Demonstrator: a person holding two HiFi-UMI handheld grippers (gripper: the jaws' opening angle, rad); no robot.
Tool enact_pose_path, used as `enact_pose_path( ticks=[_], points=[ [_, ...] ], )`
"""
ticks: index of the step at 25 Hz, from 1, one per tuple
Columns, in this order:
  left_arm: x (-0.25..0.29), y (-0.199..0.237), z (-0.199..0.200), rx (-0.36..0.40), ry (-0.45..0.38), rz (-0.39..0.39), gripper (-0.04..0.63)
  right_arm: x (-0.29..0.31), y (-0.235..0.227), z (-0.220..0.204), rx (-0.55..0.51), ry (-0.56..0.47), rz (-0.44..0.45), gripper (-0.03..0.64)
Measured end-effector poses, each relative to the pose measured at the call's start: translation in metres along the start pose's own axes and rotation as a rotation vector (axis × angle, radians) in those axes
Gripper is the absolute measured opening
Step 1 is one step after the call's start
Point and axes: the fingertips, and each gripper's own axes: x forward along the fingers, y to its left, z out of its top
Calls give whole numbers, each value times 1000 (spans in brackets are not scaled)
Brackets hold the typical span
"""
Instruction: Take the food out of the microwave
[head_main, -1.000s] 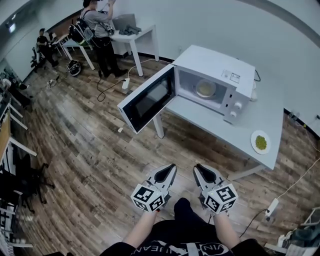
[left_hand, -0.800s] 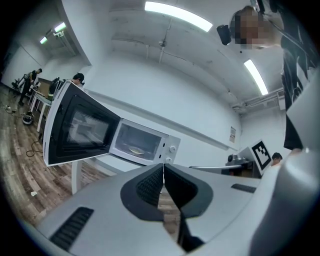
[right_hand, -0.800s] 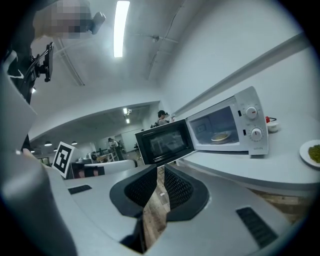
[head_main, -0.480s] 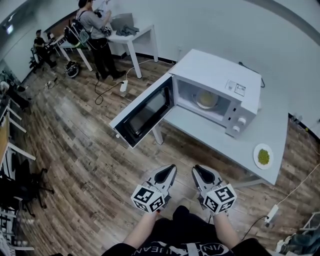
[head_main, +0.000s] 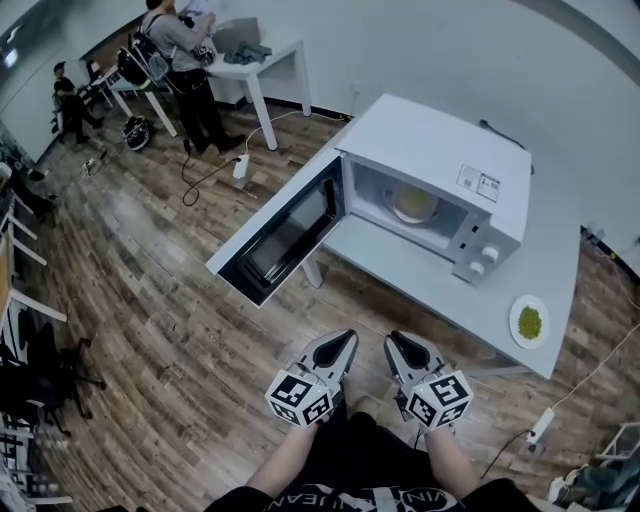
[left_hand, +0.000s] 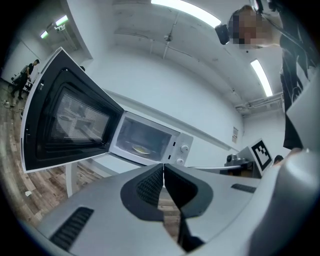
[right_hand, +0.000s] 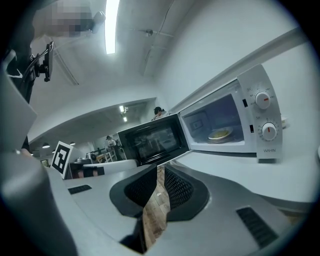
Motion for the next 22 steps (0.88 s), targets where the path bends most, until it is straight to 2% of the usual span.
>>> enact_pose_path(
  ticks=[5,13,22],
  points=[
    [35,14,-4,-20,38,-60,12,16,-26,2,23,8,-62,60],
    [103,37,17,-2,64,-166,12,54,-70,28,26,-7,-133,61],
    [151,68,26,-16,87,-208,12,99,-99,39,4,15,-169,61]
  ],
)
